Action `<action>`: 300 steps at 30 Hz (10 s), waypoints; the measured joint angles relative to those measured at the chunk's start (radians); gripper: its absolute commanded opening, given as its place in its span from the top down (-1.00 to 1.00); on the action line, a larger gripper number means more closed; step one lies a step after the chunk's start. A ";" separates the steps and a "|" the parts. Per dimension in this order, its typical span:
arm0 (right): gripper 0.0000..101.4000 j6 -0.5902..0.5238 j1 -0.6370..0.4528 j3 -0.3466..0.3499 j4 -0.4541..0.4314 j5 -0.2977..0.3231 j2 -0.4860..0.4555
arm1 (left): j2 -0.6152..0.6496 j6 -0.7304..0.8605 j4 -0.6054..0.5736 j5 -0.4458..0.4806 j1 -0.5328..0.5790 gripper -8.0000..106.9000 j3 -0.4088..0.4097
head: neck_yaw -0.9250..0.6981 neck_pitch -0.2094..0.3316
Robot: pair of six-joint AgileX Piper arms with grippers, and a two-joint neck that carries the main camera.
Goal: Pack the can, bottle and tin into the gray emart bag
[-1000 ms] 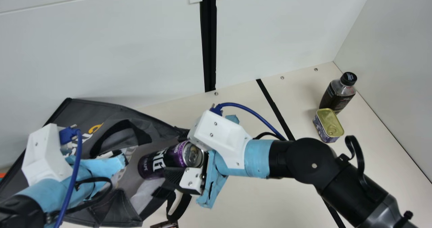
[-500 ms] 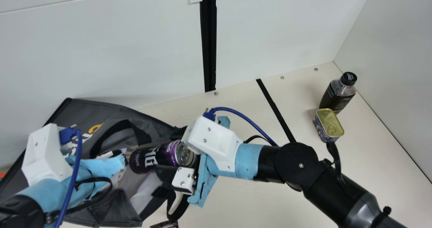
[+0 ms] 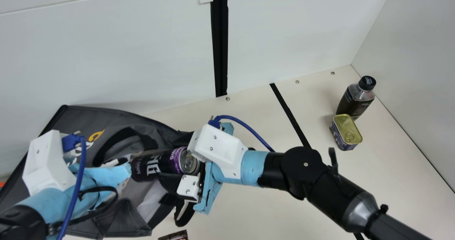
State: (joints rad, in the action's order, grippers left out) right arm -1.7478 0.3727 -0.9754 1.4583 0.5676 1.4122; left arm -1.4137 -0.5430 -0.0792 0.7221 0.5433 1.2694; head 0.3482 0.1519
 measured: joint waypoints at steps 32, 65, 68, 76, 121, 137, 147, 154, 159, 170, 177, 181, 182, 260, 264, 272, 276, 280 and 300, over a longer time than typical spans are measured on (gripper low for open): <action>1.00 -0.207 0.062 -0.050 0.169 0.038 0.191 | 0.000 0.000 0.000 0.000 0.000 0.68 0.000 | 0.000 0.000; -0.79 -0.162 0.090 -0.099 0.134 -0.025 0.227 | 0.000 0.000 0.000 0.000 0.000 0.68 0.000 | 0.000 0.000; -0.79 -0.161 0.090 -0.095 0.130 -0.025 0.224 | 0.000 0.000 0.000 0.000 0.000 0.68 0.000 | 0.000 0.000; -0.79 -0.147 0.085 -0.089 0.110 -0.025 0.204 | 0.000 0.000 0.000 0.000 0.000 0.68 0.000 | 0.000 0.000; -0.79 0.150 -0.042 -0.040 -0.268 -0.100 -0.023 | 0.000 0.000 0.000 0.000 0.000 0.68 0.000 | 0.000 0.000; -0.79 0.265 -0.146 -0.021 -0.443 -0.098 -0.108 | 0.000 0.000 0.000 0.000 0.000 0.68 0.000 | 0.000 0.000; -0.79 0.302 -0.226 -0.020 -0.516 -0.071 -0.151 | 0.000 0.000 0.000 0.000 0.000 0.68 0.000 | 0.000 0.000; -0.79 0.322 -0.291 -0.023 -0.556 -0.047 -0.170 | 0.000 0.000 0.000 0.000 0.000 0.68 0.000 | 0.000 0.000; -0.79 0.349 -0.334 -0.031 -0.592 -0.046 -0.183 | 0.000 0.000 0.000 0.000 0.000 0.68 0.000 | 0.000 0.000; -0.79 0.467 -0.405 -0.034 -0.734 -0.063 -0.219 | 0.000 0.000 0.000 0.000 0.000 0.68 0.000 | 0.000 0.000; -0.79 0.573 -0.444 -0.031 -0.856 -0.076 -0.240 | 0.000 0.000 0.000 0.000 0.000 0.68 0.000 | 0.000 0.000; -0.79 0.644 -0.468 -0.031 -0.927 -0.080 -0.250 | 0.000 0.000 0.000 0.000 0.000 0.68 0.000 | 0.000 0.000; -0.79 0.664 -0.474 -0.034 -0.946 -0.080 -0.252 | 0.000 0.000 0.000 0.000 0.000 0.68 0.000 | 0.000 0.000; -0.79 1.672 -0.522 -0.334 -1.820 0.530 -0.498 | 0.000 0.000 0.000 0.000 0.000 0.68 0.000 | 0.000 0.000; -0.79 1.686 -0.511 -0.342 -1.826 0.557 -0.511 | 0.000 0.000 0.000 0.000 0.000 0.68 0.000 | 0.000 0.000; -0.79 1.697 -0.501 -0.351 -1.825 0.606 -0.530 | 0.000 0.000 0.000 0.000 0.000 0.68 0.000 | 0.000 0.000; -0.79 1.699 -0.498 -0.352 -1.820 0.620 -0.540 | 0.000 0.000 0.000 0.000 0.000 0.68 0.000 | 0.000 0.000; -0.79 1.699 -0.499 -0.352 -1.811 0.629 -0.543 | 0.000 0.000 0.000 0.000 0.000 0.68 0.000 | 0.000 0.000; -0.79 1.654 -0.556 -0.350 -1.748 0.585 -0.493 | 0.000 0.000 0.000 0.000 0.000 0.68 0.000 | 0.000 0.000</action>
State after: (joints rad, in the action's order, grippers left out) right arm -0.0941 -0.1835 -1.3252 -0.2896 1.1528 0.9190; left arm -1.4137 -0.5430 -0.0792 0.7221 0.5433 1.2694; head 0.3482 0.1519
